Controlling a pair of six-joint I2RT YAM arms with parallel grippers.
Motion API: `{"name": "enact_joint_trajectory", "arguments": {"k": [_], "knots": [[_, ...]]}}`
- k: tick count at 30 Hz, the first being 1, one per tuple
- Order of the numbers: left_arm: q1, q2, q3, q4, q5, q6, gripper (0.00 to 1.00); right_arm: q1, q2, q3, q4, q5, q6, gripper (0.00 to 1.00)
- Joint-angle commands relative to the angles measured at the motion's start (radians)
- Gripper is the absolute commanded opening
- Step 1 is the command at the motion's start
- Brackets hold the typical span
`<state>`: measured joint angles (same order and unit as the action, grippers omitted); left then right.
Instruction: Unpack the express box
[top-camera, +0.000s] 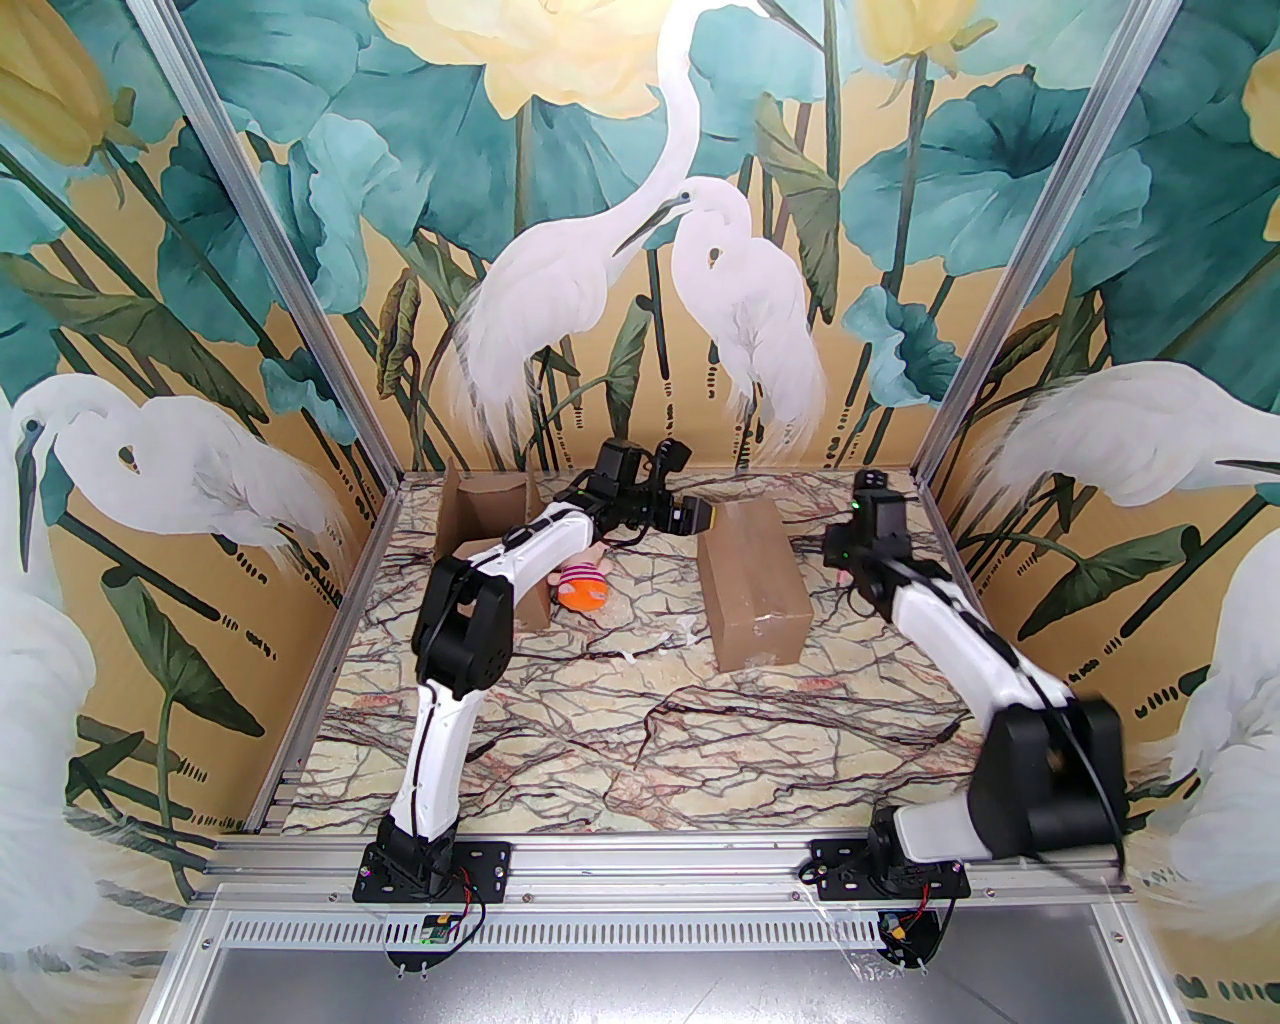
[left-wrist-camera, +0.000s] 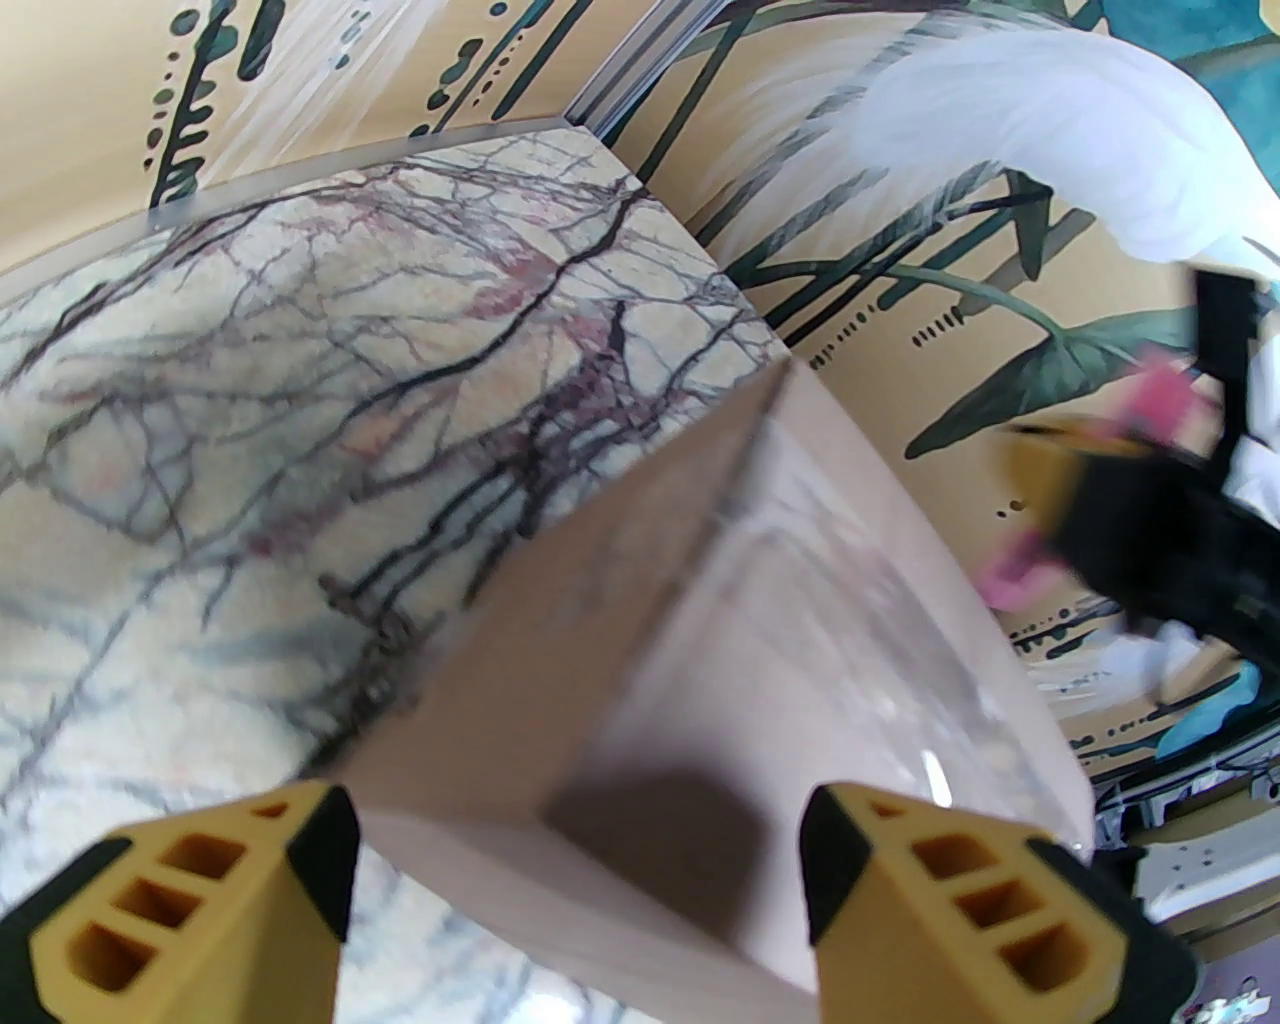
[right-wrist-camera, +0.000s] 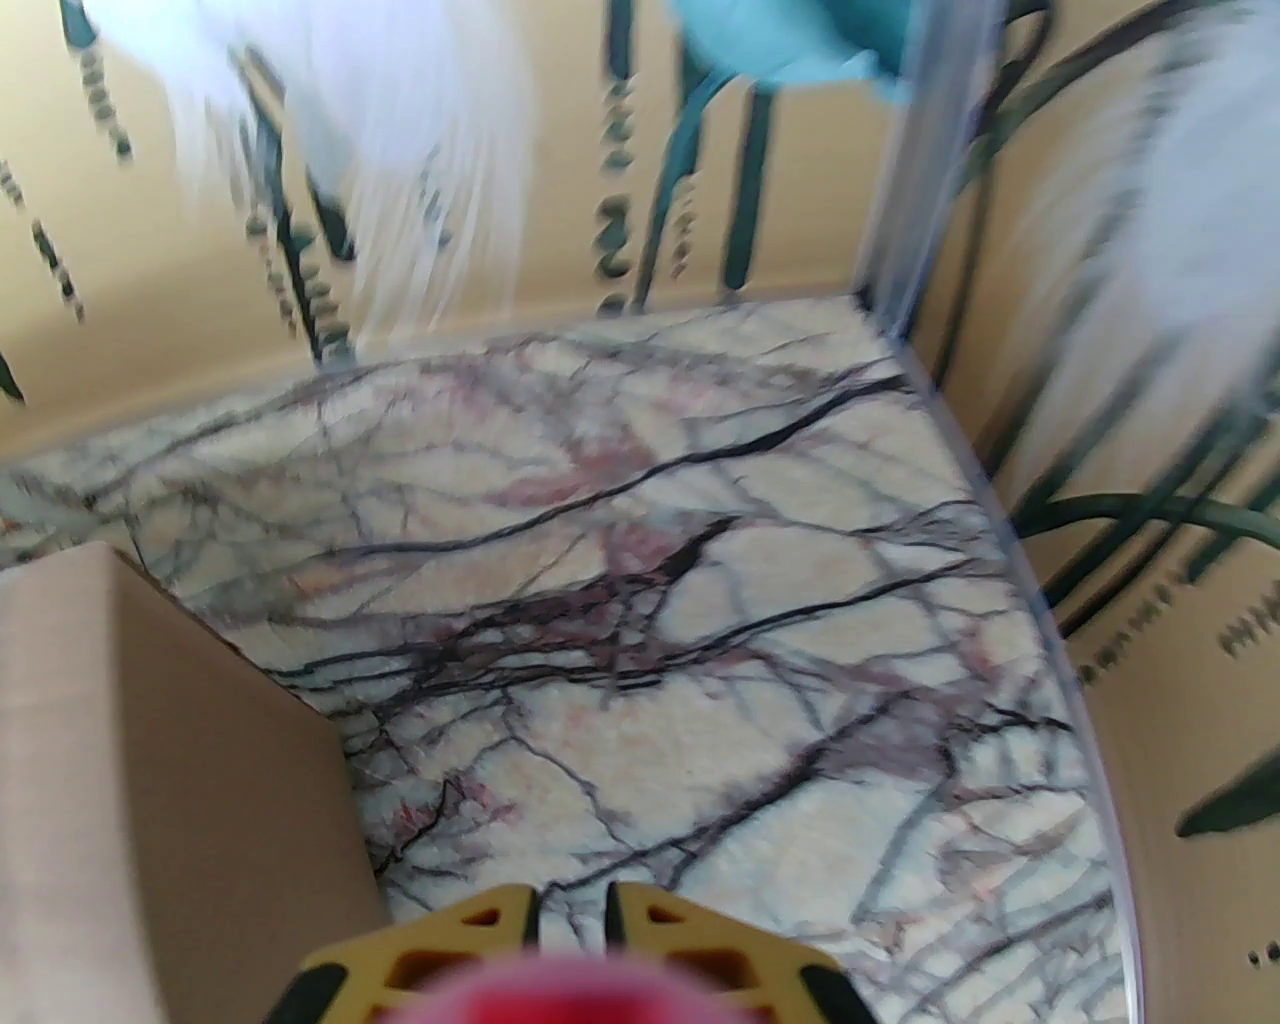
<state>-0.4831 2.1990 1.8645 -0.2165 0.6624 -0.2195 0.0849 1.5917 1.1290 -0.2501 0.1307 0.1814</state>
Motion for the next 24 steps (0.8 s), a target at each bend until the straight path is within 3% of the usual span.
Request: {"name": "enact_joint_trajectory", "arguments": {"k": [1,6,10,24], "knots": [[0.006,-0.095,-0.081,0.149,0.069,-0.134,0.78,0.0,0.104,0.11,-0.037,-0.128,-0.06,0.0],[-0.017,-0.14,-0.204,0.187,0.1,-0.178,0.78,0.004,0.19,0.159,-0.041,-0.275,-0.015,0.0],[-0.055,-0.159,-0.263,0.143,0.098,-0.16,0.78,0.034,0.174,0.124,-0.023,-0.31,-0.017,0.0],[-0.154,-0.444,-0.621,0.162,-0.012,-0.15,0.78,0.208,0.05,-0.02,-0.033,-0.275,0.02,0.0]]}}
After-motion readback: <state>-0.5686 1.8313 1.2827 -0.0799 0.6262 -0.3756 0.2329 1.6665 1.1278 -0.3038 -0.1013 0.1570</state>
